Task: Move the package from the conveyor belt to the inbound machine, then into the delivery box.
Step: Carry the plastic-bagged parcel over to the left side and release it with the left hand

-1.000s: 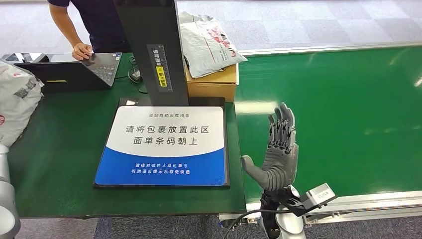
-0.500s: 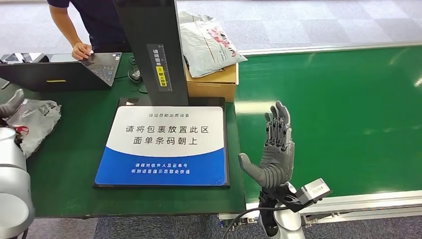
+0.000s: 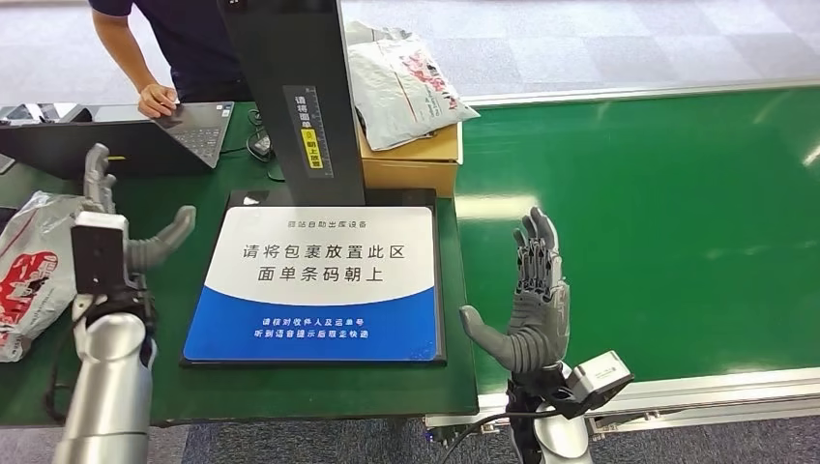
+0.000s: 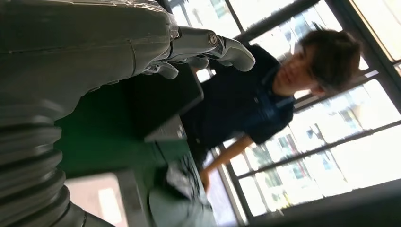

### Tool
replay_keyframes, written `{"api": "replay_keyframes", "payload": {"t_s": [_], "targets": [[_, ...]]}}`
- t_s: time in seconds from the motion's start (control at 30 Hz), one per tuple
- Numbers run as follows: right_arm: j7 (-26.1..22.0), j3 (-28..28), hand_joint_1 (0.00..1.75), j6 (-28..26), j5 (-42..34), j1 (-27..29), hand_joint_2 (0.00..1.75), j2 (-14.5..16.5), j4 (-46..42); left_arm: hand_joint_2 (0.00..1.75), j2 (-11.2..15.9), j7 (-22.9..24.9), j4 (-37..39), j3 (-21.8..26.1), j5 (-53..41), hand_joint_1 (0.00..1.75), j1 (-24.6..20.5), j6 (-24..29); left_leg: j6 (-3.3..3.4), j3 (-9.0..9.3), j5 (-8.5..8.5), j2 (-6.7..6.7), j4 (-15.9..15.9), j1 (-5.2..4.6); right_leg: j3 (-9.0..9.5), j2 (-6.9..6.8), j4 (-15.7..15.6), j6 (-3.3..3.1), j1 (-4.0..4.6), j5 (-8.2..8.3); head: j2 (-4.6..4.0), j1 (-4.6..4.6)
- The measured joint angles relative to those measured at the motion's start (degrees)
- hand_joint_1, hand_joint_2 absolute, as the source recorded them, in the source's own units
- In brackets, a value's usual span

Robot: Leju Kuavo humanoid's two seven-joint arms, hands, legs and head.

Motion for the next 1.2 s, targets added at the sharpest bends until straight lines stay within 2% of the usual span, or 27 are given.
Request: {"api": "replay_keyframes", "payload": {"t_s": [0.03,0.17,0.23,0.37,0.53,0.73,0.97,1.2], "targets": [[-0.1,0.0,0.00,-0.5,0.2,0.1,1.75,0.0,0.3,1.75,-0.7,-1.1,-0.9,-1.8,0.9,0.00,1.9,0.1,0.00,0.00,0.00,0.00,0.0,0.00,0.00,0.00,0.0,0.01,0.00,-0.01,0.00,0.00],[-0.4,-0.6,0.00,-2.7,0.2,-0.4,1.75,0.0,3.5,0.00,-2.2,-3.4,-1.0,-7.3,4.0,0.00,6.7,0.6,0.00,0.01,0.00,0.00,0.0,0.01,0.02,0.00,0.0,0.02,0.02,-0.01,0.00,-0.01],[0.0,-0.9,0.00,-3.6,0.2,-1.4,1.75,-0.1,7.0,0.00,-2.8,-5.0,0.6,-9.3,6.0,0.00,8.2,1.1,0.00,0.07,0.00,0.02,0.0,0.02,0.05,0.01,0.0,0.02,0.02,-0.01,0.00,-0.02],[0.7,-1.0,0.00,-4.7,0.4,-3.8,1.75,-0.4,15.6,1.75,-4.0,-8.0,3.9,-12.2,9.6,0.00,11.6,2.3,-0.01,0.06,0.02,0.00,0.0,0.04,0.06,0.00,0.0,0.02,0.05,-0.01,0.00,-0.01],[1.3,-0.6,0.00,-5.5,1.2,-6.5,1.75,-0.8,24.4,1.75,-5.1,-10.5,6.1,-13.8,14.1,0.00,13.7,1.8,0.00,0.03,0.02,-0.03,0.0,0.04,0.05,-0.02,0.0,0.03,0.05,-0.02,0.00,0.00],[0.9,0.6,0.00,-7.1,2.2,-8.1,1.75,-1.1,30.7,1.75,-6.2,-12.7,7.6,-15.6,14.9,0.00,13.8,1.1,0.00,0.02,0.01,-0.04,0.0,0.04,0.05,-0.02,0.0,0.03,0.04,-0.02,0.00,-0.01],[0.1,2.4,0.00,-8.8,2.7,-7.9,1.75,-1.5,31.7,1.75,-7.4,-13.8,9.2,-16.8,14.2,0.00,12.7,1.4,0.00,0.04,0.02,-0.04,0.0,0.04,0.04,-0.02,0.0,0.03,0.05,-0.02,0.00,-0.01],[-0.3,3.8,0.00,-11.2,3.1,-6.0,1.75,-2.0,28.8,1.75,-8.6,-15.0,12.0,-17.9,13.3,0.00,9.8,1.4,0.00,0.04,0.02,-0.04,0.0,0.04,0.05,-0.02,0.0,0.03,0.04,-0.01,0.00,-0.01]]}}
